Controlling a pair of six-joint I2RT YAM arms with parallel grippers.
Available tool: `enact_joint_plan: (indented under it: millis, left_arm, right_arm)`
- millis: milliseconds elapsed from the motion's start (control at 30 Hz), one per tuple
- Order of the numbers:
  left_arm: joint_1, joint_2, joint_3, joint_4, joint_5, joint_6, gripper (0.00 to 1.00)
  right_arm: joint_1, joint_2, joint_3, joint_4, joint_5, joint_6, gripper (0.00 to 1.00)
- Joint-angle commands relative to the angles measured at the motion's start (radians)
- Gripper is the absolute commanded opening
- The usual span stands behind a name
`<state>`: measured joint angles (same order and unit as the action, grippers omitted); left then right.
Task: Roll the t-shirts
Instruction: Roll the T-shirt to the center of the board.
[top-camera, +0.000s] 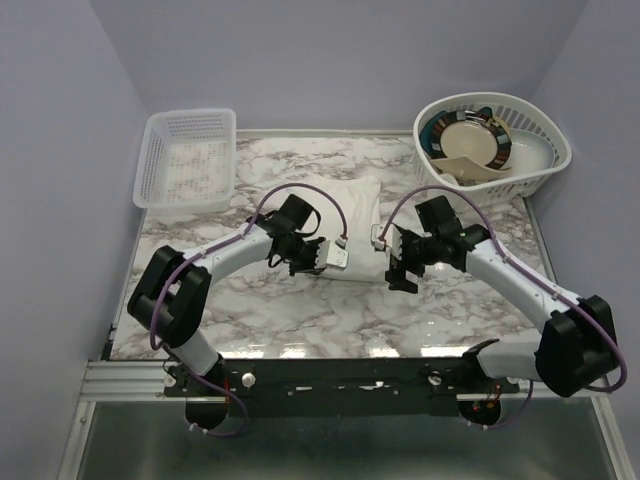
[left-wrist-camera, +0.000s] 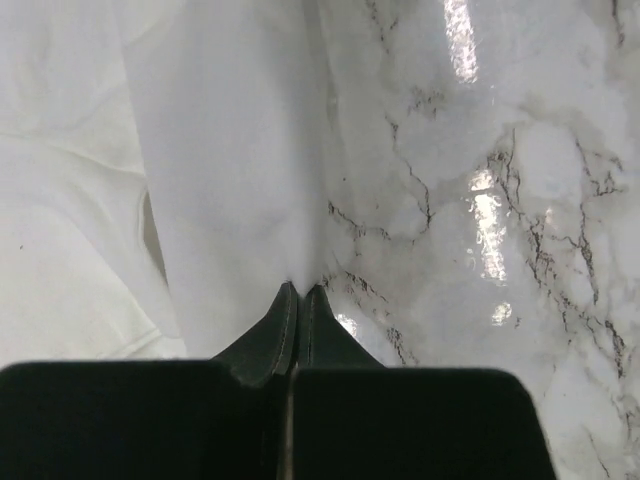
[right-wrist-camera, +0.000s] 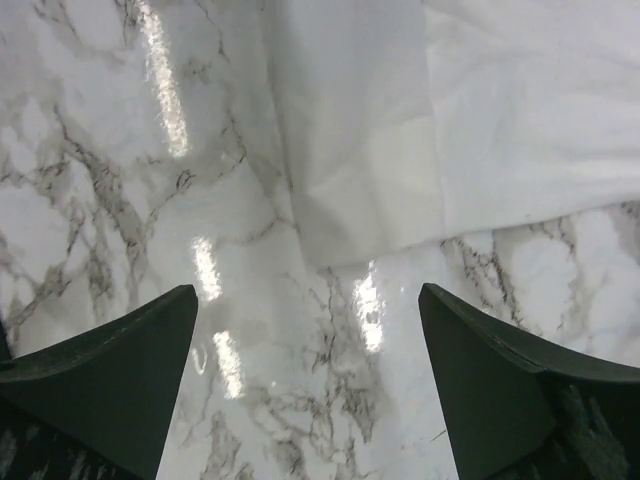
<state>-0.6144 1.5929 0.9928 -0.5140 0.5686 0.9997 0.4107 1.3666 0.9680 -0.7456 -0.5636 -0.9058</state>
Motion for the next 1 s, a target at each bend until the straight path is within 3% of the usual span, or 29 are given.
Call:
enact_joint_plan:
  millis: [0, 333, 567, 967]
  left_arm:
    - [0.01, 0.065, 0.108, -0.225, 0.209, -0.005, 0.0]
    - [0.056, 0.104, 0.168, -0.262, 0.278, -0.056, 0.0]
    - [0.09, 0.144, 0.205, -0.307, 0.332, -0.061, 0.0]
    - [0.142, 0.214, 0.285, -0.438, 0.402, 0.02, 0.0]
  right_arm:
    - [0.094, -0.046, -0.167, 0.431, 0.094, 0.016, 1.0]
    - [0.172, 0.069, -0.144, 0.476, 0.061, -0.027, 0.99]
    - [0.204, 0.055, -0.183, 0.471, 0.039, -0.044, 1.0]
    - [0.223, 0.11, -0.226, 0.566, 0.129, -0.03, 1.0]
